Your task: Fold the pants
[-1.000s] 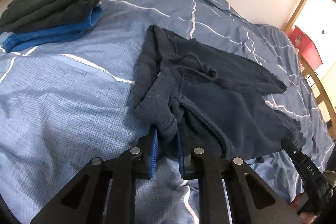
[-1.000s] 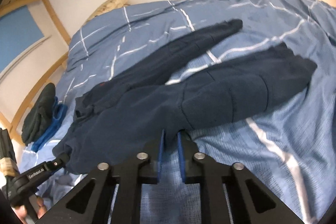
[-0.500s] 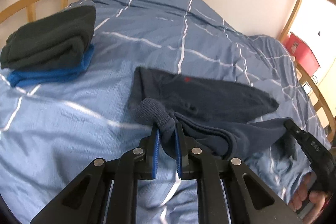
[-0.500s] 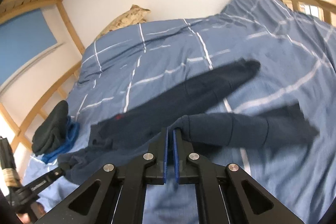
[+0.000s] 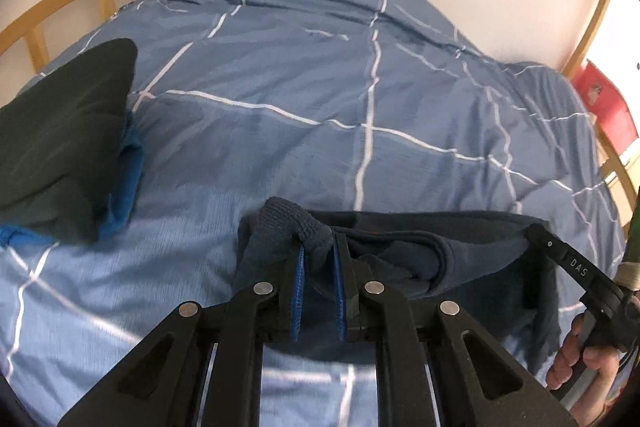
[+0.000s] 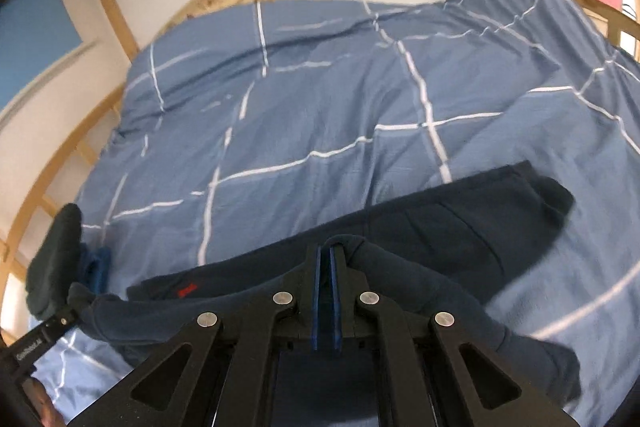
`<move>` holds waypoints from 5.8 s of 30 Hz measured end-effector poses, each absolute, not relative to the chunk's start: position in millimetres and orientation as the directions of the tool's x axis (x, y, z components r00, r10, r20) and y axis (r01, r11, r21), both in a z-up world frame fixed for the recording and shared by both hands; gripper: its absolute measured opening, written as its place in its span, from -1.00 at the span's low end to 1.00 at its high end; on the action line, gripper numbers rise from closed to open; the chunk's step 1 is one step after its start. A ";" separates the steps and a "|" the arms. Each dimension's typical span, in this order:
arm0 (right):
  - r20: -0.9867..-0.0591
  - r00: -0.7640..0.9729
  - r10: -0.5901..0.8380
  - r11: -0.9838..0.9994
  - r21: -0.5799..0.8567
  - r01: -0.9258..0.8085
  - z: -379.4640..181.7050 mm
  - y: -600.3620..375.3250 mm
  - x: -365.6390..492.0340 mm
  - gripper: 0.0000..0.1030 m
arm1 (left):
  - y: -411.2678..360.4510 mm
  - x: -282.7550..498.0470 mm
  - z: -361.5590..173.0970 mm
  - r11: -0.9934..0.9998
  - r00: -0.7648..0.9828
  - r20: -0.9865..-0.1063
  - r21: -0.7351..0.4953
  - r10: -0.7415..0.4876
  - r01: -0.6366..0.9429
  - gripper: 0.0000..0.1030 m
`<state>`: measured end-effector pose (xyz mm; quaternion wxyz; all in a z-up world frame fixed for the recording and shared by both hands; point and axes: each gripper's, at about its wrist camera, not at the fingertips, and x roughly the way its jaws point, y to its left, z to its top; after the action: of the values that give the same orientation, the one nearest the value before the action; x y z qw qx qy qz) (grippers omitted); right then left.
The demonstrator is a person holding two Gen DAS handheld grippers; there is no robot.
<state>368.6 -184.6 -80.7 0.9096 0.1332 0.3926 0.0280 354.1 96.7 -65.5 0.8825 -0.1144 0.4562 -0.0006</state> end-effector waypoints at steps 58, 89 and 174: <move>-0.839 0.533 0.105 0.961 -0.051 -0.270 -89.6 -226.8 243.9 -0.07 | -87.9 247.0 -59.4 0.964 0.558 -0.823 0.050 -0.108 0.260 0.77; -0.807 0.589 -0.036 0.975 -0.159 -0.158 -100.3 -283.3 280.3 -0.61 | -171.6 363.9 -71.1 0.551 0.554 -0.768 0.323 -0.323 0.769 0.77; -0.722 0.540 0.432 0.882 0.215 -0.419 -161.2 -157.9 309.1 -0.19 | 76.2 284.8 -110.2 0.969 0.649 -0.760 0.183 0.031 0.168 0.21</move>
<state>309.1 -157.9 -161.2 0.8775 0.0080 0.4136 0.2426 284.8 76.2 -110.2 0.9002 0.1193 0.4171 -0.0380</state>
